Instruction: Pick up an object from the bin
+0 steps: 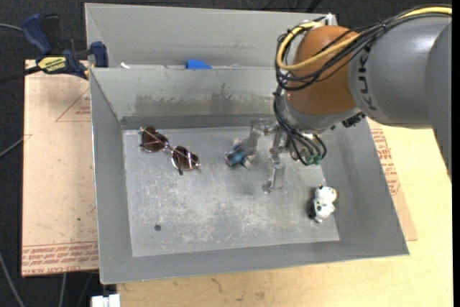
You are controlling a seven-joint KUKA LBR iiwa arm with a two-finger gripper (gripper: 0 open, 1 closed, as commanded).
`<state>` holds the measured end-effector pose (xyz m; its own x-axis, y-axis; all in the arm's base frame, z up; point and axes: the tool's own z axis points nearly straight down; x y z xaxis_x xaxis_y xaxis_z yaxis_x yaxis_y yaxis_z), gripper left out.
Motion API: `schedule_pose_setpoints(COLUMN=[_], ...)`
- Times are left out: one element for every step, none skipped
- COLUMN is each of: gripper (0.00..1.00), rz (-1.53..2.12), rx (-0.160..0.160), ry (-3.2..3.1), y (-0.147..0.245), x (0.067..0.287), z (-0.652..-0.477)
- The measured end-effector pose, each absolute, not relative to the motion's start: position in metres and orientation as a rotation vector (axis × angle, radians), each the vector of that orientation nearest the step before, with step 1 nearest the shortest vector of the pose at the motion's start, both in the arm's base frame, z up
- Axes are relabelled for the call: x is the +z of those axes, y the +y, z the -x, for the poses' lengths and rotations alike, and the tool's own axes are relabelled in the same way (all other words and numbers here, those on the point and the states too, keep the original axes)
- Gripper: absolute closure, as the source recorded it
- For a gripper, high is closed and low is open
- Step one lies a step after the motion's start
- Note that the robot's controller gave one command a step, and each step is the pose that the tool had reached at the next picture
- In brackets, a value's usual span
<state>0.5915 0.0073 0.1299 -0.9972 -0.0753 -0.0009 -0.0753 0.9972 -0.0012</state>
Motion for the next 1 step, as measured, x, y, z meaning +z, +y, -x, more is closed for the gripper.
schedule_pose_setpoints(gripper=[0.0], rz=[0.08], rx=[0.009], ry=[3.134], y=[0.0338], x=[0.0873], z=[-0.5861])
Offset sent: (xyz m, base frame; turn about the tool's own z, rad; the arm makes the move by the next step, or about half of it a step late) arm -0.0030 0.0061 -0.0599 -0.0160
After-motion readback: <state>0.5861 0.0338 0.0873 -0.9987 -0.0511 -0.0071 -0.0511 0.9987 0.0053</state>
